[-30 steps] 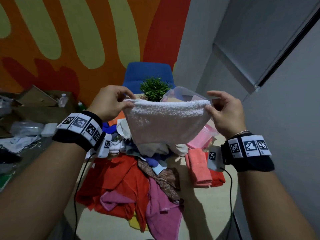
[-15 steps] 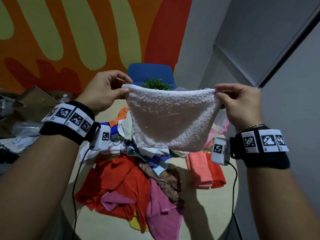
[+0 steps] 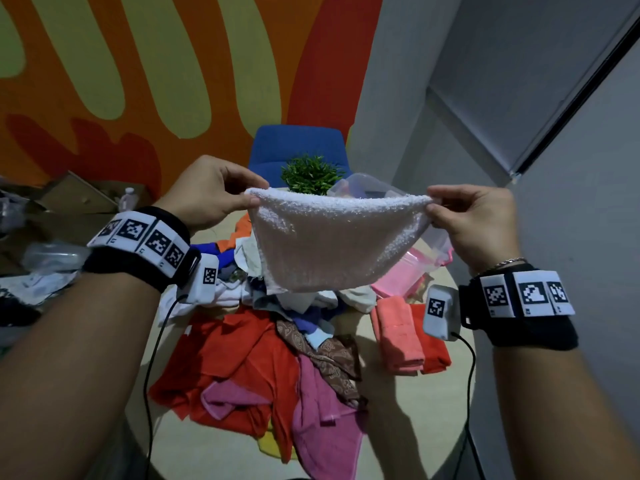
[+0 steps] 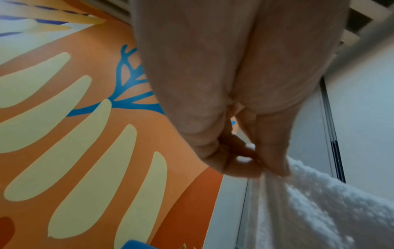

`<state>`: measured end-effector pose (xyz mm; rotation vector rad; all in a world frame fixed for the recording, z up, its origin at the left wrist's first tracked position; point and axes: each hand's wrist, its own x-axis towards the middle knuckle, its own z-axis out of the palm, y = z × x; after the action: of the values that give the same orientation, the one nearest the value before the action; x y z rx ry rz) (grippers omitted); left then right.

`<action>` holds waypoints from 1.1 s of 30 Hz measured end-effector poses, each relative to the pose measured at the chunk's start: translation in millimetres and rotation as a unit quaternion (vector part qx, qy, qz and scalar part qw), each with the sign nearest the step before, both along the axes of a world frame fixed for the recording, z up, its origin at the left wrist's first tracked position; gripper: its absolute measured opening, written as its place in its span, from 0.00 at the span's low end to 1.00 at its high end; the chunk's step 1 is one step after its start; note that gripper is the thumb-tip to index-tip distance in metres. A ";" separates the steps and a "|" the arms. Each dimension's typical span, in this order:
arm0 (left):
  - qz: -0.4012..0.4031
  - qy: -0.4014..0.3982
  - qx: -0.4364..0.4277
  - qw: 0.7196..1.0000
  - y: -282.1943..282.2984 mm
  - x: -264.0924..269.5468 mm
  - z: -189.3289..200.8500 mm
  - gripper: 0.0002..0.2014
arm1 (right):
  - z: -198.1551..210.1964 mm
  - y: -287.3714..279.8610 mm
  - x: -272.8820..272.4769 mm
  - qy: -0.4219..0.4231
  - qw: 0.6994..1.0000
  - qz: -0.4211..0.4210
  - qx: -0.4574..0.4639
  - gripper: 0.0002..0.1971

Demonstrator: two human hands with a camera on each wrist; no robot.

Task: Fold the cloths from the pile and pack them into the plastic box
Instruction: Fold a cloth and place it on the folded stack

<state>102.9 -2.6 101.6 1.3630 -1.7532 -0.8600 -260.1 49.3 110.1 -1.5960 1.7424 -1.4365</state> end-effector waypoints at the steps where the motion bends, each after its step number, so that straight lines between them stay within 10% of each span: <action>1: 0.015 -0.013 -0.019 1.000 -0.2 -0.4 -1.3 0.09 | -3.2 0.0 -1.4 0.022 1.000 -0.007 0.007 0.13; 8: 0.107 -0.127 -0.122 0.978 -8.1 -10.1 -15.8 0.05 | -23.4 -9.7 9.3 0.201 0.977 -0.055 0.042 0.02; 17: 0.197 -0.003 -0.164 0.967 -15.5 -5.9 -13.4 0.05 | -24.4 -22.4 31.8 0.046 0.998 -0.043 -0.030 0.06; 23: 0.112 0.112 -0.052 0.986 6.0 5.8 -1.8 0.06 | -24.6 -1.1 28.7 -0.039 0.999 0.027 0.005 0.11; 29: 0.054 0.066 0.035 0.996 11.6 22.2 -12.4 0.05 | -30.1 11.5 25.9 -0.075 0.995 0.050 0.039 0.12; 33: 0.052 -0.043 0.056 0.996 -4.2 25.3 -60.1 0.03 | -68.7 -10.5 23.0 0.059 0.989 0.050 0.126 0.09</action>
<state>128.2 -6.8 41.6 1.5722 -1.7035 -0.8654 -237.1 38.8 41.4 -1.6327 1.7987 -1.0480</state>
